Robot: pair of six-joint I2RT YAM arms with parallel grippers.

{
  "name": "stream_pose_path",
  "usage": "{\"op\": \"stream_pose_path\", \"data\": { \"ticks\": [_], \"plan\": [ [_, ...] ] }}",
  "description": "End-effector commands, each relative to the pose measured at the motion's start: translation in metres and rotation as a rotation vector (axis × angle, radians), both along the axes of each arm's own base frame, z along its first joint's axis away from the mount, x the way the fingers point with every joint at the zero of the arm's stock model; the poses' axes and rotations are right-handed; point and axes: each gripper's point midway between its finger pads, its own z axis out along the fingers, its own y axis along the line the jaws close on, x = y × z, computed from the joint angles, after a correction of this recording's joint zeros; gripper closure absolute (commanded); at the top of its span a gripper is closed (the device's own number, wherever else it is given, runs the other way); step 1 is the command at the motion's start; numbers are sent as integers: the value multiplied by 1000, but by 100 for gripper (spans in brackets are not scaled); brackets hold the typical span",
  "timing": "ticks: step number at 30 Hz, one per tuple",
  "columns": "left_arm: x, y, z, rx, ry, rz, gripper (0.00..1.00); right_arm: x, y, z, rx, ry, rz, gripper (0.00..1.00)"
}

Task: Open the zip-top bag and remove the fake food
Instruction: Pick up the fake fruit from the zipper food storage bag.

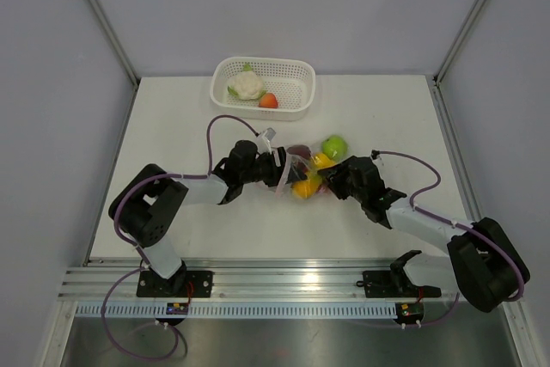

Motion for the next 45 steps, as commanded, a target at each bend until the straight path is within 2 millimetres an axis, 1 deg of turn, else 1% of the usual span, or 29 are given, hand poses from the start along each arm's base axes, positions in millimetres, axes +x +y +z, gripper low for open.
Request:
{"op": "stream_pose_path", "data": {
  "ticks": [1, 2, 4, 5, 8, 12, 13, 15, 16, 17, 19, 20, 22, 25, 28, 31, 32, 33, 34, 35, 36, 37, 38, 40, 41, 42, 43, 44, 45],
  "plan": [
    [-3, -6, 16, -63, -44, -40, 30, 17, 5, 23, 49, -75, -43, 55],
    [-4, -6, 15, -64, -42, -45, 30, 18, 4, 24, 48, -79, -47, 63],
    [-4, -6, 13, -61, -38, -45, 29, 18, 3, 26, 50, -85, -55, 69],
    [-4, -7, 10, -57, -31, -46, 29, 19, 3, 26, 43, -89, -58, 76],
    [-3, -9, 7, -57, -22, -52, 29, 21, 4, 30, 33, -96, -47, 84],
    [-3, -10, 3, -54, -11, -55, 28, 21, 6, 31, 30, -101, -31, 88],
    [-3, -10, 2, -53, -8, -56, 28, 20, 6, 24, 26, -93, -30, 90],
    [-3, -8, -3, -35, 11, -47, 28, 21, 9, 25, 48, -112, -22, 95],
    [-2, -8, -5, -26, 12, -40, 28, 19, 9, 16, 44, -99, -19, 96],
    [-3, -8, -6, -24, 14, -42, 28, 20, 12, 18, 67, -107, -13, 97],
    [-3, -9, -6, -25, 15, -46, 27, 20, 17, 8, 77, -80, -1, 98],
    [-4, -11, -7, -25, 18, -52, 23, 19, 23, 10, 100, -82, 24, 98],
    [-5, -14, -8, -18, 23, -62, 20, 19, 28, 6, 107, -70, 44, 99],
    [-7, -16, -14, -5, 31, -65, 20, 19, 33, 4, 125, -65, 60, 100],
    [-7, -16, -16, 0, 31, -64, 21, 18, 34, 6, 128, -71, 65, 100],
    [-7, -16, -13, -5, 25, -64, 26, 18, 28, 11, 118, -85, 47, 100],
    [-7, -16, -11, -6, 17, -65, 27, 18, 25, 9, 101, -84, 37, 100],
    [-7, -16, -11, -6, 15, -66, 31, 17, 23, 14, 100, -94, 28, 100],
    [-7, -15, -10, -5, 13, -65, 33, 17, 20, 15, 93, -95, 17, 100],
    [-7, -15, -8, -7, 2, -64, 34, 16, 15, 10, 70, -82, -2, 100],
    [-6, -15, -6, -7, -2, -65, 36, 15, 11, 14, 67, -91, -16, 100],
    [-7, -14, -6, -7, -3, -67, 38, 14, 7, 13, 57, -89, -28, 100],
    [-7, -14, -5, -7, -6, -66, 39, 13, -1, 9, 38, -77, -65, 100],
    [-6, -14, 0, -13, -17, -69, 39, 11, -16, 11, 22, -94, -127, 100],
    [-6, -13, 0, -10, -16, -67, 39, 8, -23, 7, 16, -80, -158, 100],
    [-5, -12, 2, -10, -23, -65, 39, 4, -31, 12, 22, -97, -184, 100],
    [-3, -11, 3, -10, -27, -62, 39, 5, -42, 13, 4, -110, -233, 100],
    [-1, -8, 3, -8, -27, -55, 40, -1, -50, 9, -15, -87, -261, 100],
    [0, -7, 4, -12, -29, -51, 40, -3, -57, 18, -8, -114, -284, 100]
  ]
}}
